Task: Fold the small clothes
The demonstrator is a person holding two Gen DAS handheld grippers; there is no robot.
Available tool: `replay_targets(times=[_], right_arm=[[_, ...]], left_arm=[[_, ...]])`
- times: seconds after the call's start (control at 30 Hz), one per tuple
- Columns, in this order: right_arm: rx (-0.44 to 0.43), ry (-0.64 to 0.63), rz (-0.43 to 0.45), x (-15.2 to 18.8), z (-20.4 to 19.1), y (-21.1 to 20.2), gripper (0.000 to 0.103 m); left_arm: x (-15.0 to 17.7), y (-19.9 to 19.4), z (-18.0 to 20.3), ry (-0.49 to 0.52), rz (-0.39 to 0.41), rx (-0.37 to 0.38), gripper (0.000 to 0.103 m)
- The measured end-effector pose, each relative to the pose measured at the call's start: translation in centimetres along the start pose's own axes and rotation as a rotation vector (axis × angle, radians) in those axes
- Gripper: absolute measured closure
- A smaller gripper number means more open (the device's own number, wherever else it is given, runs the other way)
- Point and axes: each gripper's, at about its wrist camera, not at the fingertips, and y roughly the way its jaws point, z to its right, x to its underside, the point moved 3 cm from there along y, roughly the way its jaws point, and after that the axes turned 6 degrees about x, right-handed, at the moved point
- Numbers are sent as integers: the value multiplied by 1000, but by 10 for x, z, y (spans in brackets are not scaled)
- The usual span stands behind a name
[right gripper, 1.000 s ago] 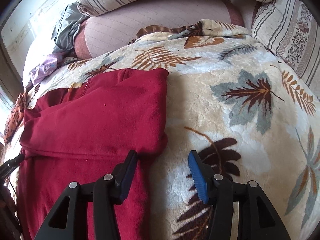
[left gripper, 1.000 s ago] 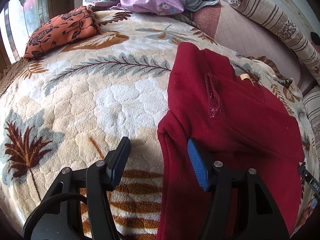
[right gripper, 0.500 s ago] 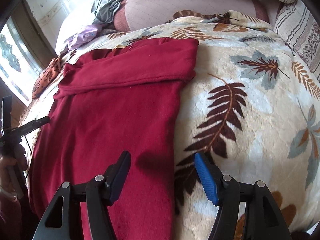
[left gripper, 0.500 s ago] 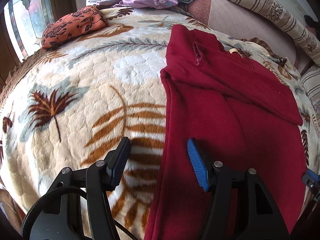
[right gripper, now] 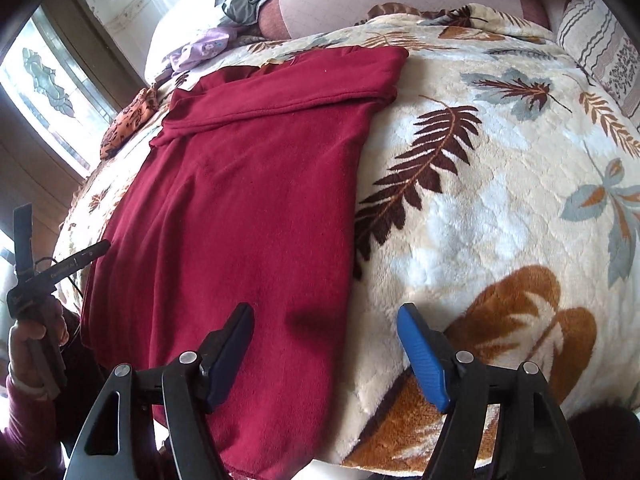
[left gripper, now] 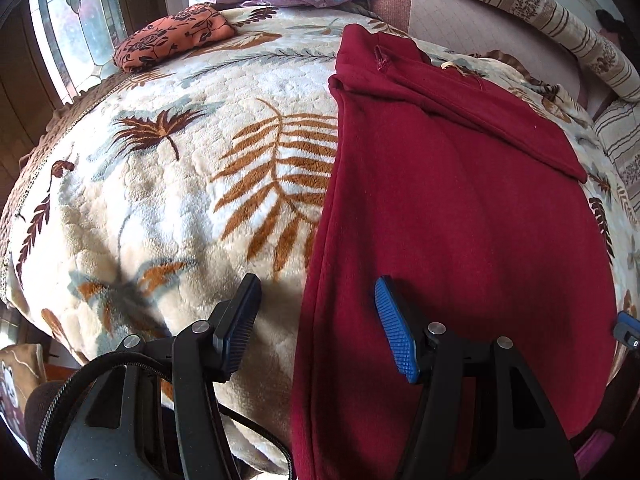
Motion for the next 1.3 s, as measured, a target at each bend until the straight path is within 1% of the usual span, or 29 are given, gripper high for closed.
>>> replay_targets(times=[0.13, 0.43, 0.6, 0.8, 0.97, 1.3], right_arm=[[-28, 9, -15, 10, -1, -3, 27], [-22, 16, -32, 24, -4, -7, 25], [-13, -5, -38, 29, -9, -7, 24], [-22, -3, -36, 31, -8, -6, 23], [-20, -10, -33, 31, -10, -5, 19], [-14, -20, -31, 32, -14, -3, 15]], left_arm=[[7, -3, -1, -21, -2, 6, 43], [16, -9, 3, -5, -3, -13, 43], [20, -10, 2, -9, -6, -4, 43], [23, -10, 5, 0, 3, -15, 43], [24, -10, 5, -2, 6, -16, 43], [25, -11, 6, -1, 18, -22, 43]])
